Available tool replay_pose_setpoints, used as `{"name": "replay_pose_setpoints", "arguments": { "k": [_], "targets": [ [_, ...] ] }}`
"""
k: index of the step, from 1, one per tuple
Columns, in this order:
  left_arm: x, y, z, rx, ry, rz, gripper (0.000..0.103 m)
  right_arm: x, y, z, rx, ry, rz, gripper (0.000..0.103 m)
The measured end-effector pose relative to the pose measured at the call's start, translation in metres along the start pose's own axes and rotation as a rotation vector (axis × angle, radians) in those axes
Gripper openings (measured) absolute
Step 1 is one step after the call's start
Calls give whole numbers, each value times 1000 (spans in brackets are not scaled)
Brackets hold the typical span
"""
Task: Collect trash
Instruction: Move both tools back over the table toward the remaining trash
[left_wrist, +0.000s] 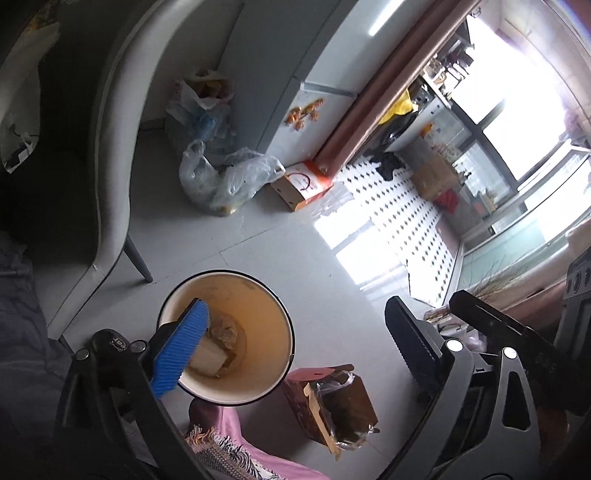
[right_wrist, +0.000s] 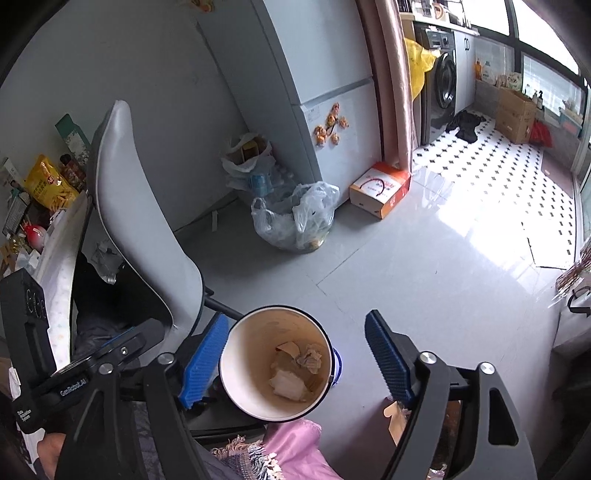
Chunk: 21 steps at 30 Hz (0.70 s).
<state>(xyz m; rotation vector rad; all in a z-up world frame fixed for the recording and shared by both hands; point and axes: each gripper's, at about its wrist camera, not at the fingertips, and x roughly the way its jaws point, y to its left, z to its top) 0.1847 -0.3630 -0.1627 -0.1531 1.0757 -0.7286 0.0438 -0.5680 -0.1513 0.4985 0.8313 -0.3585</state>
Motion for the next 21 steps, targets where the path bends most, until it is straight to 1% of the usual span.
{"name": "replay_pose_setpoints", "arguments": {
  "k": [2,5,7,10,16,21],
  "targets": [
    [-16,5,3,-18,-29,0,96,-5,6,2,-17,-17,-4,85],
    [-39,11,6,-37,-78,10,97,-16,22,5,-45,-58,-14,90],
    [-61,14,8,-37,-120,32,97,-21,32,8,-58,-77,-19,93],
    [-90,22,8,-44,-183,58,97,-29,49,10,-82,-100,-13,95],
    [-144,42,8,-95,-293,100,97,-40,80,12,-115,-127,42,95],
    [-174,53,9,-105,-339,105,97,-47,105,11,-150,-137,73,95]
  ]
}}
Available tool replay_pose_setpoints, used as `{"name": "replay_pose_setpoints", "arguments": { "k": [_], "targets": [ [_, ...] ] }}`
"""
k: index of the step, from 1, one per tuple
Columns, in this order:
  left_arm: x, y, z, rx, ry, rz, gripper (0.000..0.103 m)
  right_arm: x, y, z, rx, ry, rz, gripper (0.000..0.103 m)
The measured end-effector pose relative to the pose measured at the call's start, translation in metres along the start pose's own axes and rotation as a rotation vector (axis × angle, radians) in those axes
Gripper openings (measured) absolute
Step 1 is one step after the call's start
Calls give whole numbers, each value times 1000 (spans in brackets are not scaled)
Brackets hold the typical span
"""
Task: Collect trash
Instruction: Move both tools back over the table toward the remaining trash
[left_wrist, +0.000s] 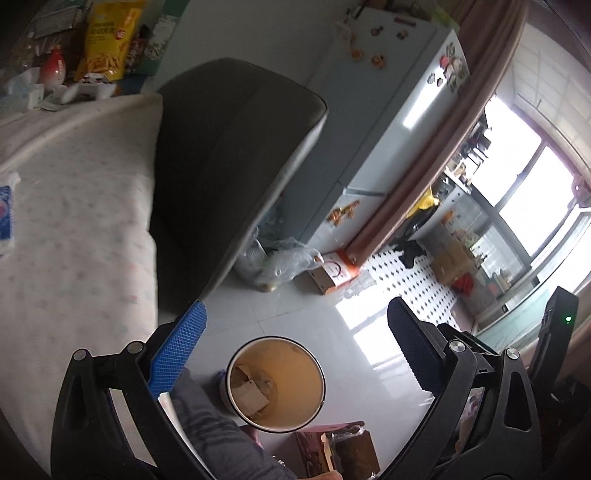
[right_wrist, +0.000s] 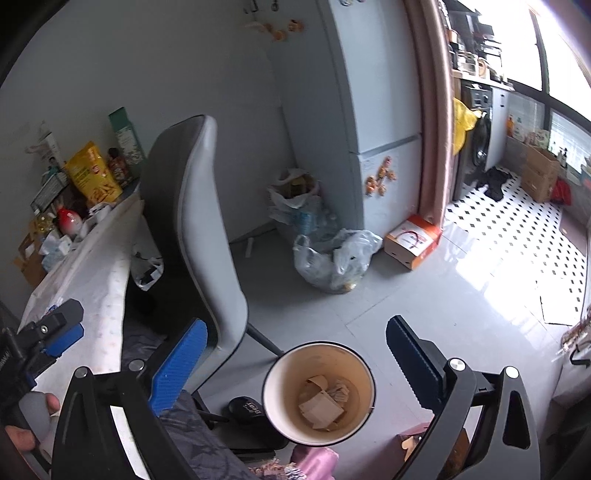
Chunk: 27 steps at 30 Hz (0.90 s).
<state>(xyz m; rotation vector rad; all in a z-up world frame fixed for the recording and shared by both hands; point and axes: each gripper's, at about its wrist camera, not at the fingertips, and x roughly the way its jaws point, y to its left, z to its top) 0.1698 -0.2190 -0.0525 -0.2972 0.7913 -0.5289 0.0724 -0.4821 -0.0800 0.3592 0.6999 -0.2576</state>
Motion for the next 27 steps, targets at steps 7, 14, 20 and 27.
{"name": "replay_pose_setpoints", "arguments": {
  "k": [7,14,20,27],
  "targets": [
    [-40,18,10,9,-73,55,97,-4,38,5,-56,-13,66,95],
    [-70,47,12,-20,-123,106,97,0,75,2,-103,-6,132,95],
    [-94,81,9,-63,-137,174,97,8,109,-3,-144,2,194,95],
    [-118,122,7,-118,-162,262,97,14,157,-12,-204,16,282,95]
  ]
}}
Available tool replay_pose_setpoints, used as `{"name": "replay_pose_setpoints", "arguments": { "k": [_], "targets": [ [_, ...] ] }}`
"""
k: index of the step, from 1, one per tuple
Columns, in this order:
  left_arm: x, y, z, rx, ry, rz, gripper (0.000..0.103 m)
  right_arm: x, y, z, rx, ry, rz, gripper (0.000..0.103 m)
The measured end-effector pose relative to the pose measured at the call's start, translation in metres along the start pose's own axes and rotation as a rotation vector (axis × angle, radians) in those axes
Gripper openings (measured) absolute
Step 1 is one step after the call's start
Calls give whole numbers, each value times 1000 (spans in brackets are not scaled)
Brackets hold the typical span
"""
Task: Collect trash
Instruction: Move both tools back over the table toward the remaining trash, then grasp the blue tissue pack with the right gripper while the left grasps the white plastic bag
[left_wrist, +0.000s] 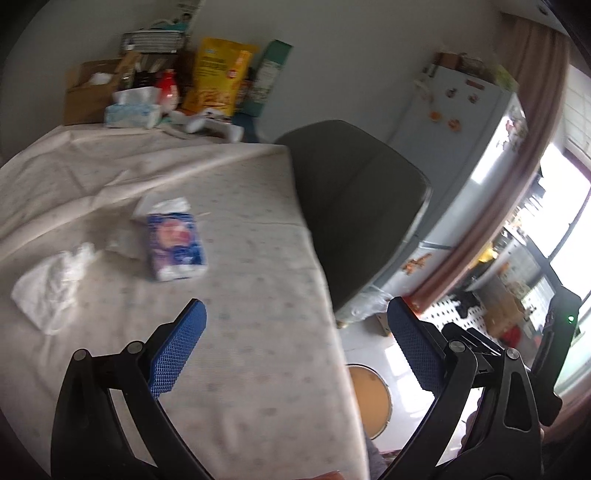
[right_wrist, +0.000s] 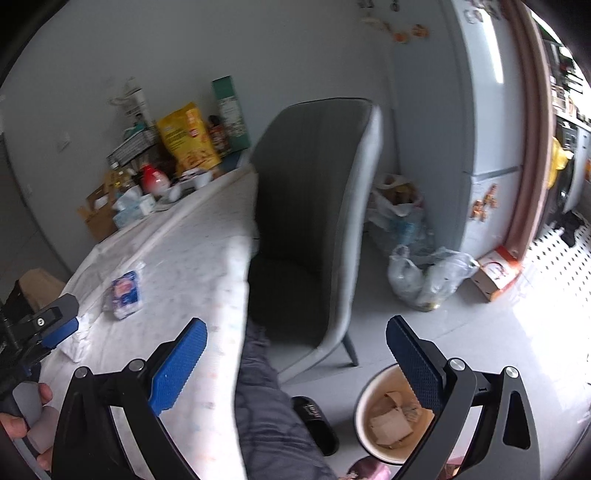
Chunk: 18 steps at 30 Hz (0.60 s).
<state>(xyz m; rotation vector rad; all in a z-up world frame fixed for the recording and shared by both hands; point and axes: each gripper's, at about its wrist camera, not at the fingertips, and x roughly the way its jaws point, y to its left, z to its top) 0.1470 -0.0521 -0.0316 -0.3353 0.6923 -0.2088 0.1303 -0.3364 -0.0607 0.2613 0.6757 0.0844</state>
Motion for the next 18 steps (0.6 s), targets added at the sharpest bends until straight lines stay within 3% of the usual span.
{"name": "replay_pose_setpoints", "arguments": {
  "k": [18],
  "targets": [
    [-33,144,3,-210,-64,175,97,41,98,-6,-158,82,142,90]
  ]
}}
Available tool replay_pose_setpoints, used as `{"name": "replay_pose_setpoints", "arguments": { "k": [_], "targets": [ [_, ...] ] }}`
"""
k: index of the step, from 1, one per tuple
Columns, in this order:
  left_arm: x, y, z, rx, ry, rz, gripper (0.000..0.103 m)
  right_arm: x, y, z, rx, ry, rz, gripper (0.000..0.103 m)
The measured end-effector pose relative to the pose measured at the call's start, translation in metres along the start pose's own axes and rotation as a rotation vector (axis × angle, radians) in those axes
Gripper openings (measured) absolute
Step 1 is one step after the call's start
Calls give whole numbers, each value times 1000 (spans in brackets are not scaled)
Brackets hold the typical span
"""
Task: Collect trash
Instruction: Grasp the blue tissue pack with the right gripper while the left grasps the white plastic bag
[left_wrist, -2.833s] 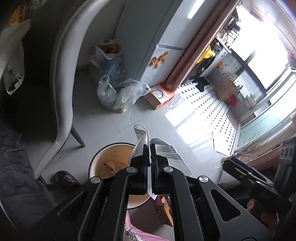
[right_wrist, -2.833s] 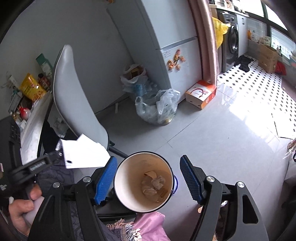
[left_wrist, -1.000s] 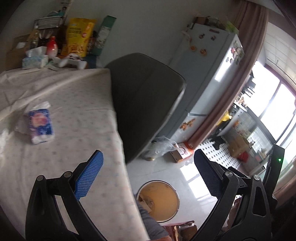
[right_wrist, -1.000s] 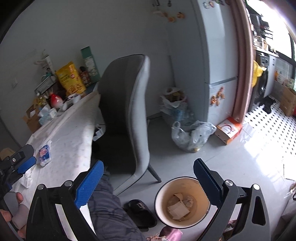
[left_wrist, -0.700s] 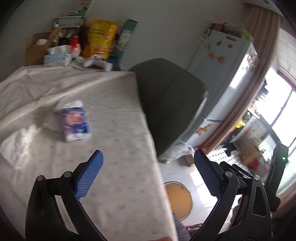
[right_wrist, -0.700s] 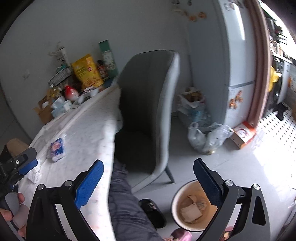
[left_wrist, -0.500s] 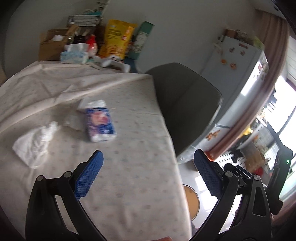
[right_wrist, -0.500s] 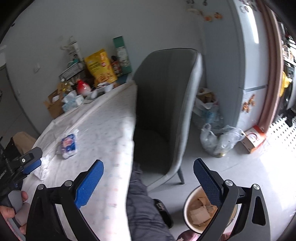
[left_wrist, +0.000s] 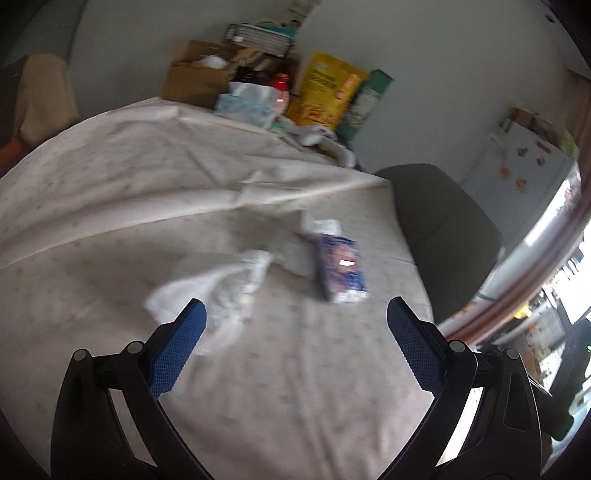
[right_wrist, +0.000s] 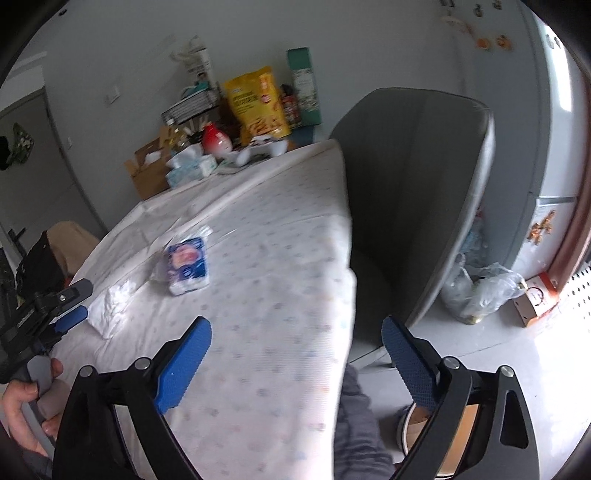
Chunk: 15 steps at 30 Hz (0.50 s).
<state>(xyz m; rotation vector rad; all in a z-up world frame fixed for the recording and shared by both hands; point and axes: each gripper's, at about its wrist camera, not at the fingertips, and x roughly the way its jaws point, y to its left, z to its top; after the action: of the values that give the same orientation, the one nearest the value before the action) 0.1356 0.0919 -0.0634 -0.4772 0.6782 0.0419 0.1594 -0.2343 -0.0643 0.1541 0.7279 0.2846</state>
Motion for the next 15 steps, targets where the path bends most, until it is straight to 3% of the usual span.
{"name": "replay_pose_setpoints", "arguments": {
  "k": [13,15],
  "targets": [
    [28,36,4,-13,30,127,95,35,35,-2,-62,53,39,88],
    [32,39,4,-16,40,138,75,39,38,-3,-71,62,43,87]
  ]
}}
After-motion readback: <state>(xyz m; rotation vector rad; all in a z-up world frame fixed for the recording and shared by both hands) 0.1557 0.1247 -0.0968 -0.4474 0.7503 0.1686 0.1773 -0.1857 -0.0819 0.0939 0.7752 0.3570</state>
